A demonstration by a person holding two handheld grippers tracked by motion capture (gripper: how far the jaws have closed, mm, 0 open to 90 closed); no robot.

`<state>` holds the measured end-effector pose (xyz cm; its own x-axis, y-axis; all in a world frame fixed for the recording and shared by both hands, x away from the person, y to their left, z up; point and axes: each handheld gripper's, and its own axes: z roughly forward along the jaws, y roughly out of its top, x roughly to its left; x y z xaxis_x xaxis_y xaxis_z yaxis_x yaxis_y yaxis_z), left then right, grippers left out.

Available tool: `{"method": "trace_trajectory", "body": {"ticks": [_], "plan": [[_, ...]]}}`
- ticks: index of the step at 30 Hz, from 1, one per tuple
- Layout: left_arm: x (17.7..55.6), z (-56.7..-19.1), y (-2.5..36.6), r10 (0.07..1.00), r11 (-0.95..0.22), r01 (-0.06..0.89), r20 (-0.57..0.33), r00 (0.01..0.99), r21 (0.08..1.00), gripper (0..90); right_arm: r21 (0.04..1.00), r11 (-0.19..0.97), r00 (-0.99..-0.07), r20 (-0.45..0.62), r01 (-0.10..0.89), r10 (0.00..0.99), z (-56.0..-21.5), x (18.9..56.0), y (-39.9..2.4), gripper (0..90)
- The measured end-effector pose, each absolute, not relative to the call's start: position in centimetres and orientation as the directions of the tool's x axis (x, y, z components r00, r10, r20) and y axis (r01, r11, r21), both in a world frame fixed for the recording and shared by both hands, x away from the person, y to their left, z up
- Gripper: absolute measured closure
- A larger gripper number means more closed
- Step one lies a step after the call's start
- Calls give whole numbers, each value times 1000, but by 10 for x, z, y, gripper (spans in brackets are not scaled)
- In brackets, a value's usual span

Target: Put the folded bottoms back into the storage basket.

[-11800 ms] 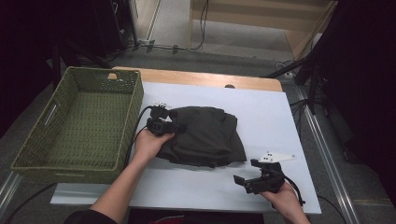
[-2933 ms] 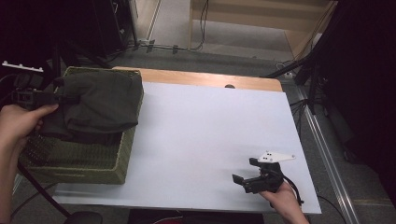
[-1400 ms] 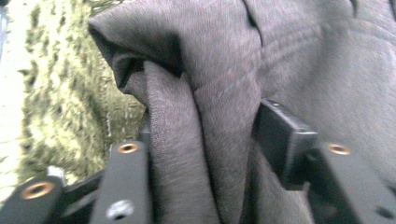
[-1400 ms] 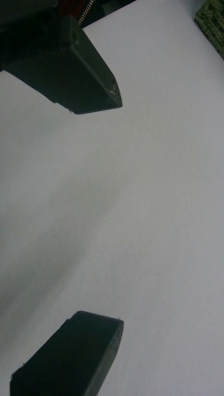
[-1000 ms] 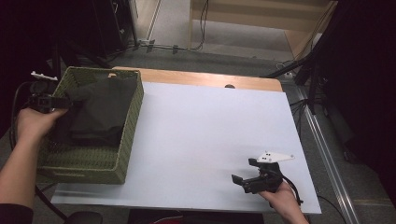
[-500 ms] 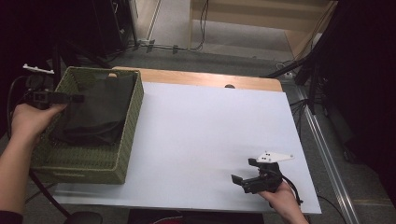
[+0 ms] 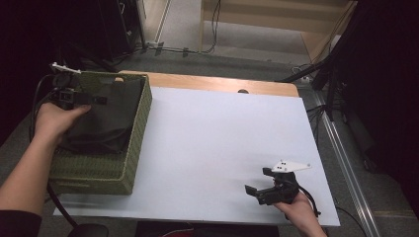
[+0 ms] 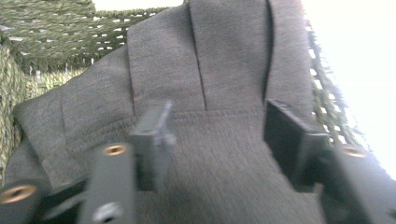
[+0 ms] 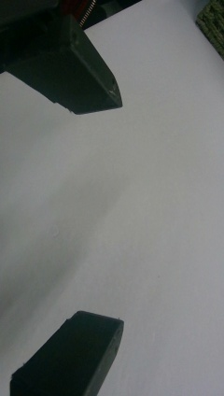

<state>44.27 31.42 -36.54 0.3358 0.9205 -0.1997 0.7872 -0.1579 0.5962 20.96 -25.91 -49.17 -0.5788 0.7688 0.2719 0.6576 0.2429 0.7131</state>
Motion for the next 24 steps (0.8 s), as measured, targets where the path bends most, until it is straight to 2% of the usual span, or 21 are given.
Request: {"method": "trace_trajectory", "body": {"ticks": [3,6,8,14,20,24], "plan": [[449,-371,313,913,-132,784,-233,334,607,648,713,236,-573,275,660,772,-492,209,-260,0],[455,-379,306,905,-150,769,-226,359,621,819,714,236,-574,275,659,771,-491,209,-260,0],[459,-387,301,899,-165,769,-226,374,617,880,714,238,-577,276,658,769,-491,209,-259,0],[467,-413,290,890,-178,767,-232,393,616,881,714,241,-576,270,657,772,-492,210,-260,0],[466,-430,285,884,-229,739,-183,431,633,879,709,248,-577,267,660,772,-492,210,-259,0],[466,-441,283,884,-229,763,-198,423,604,881,712,251,-581,264,656,770,-492,210,-259,0]]}}
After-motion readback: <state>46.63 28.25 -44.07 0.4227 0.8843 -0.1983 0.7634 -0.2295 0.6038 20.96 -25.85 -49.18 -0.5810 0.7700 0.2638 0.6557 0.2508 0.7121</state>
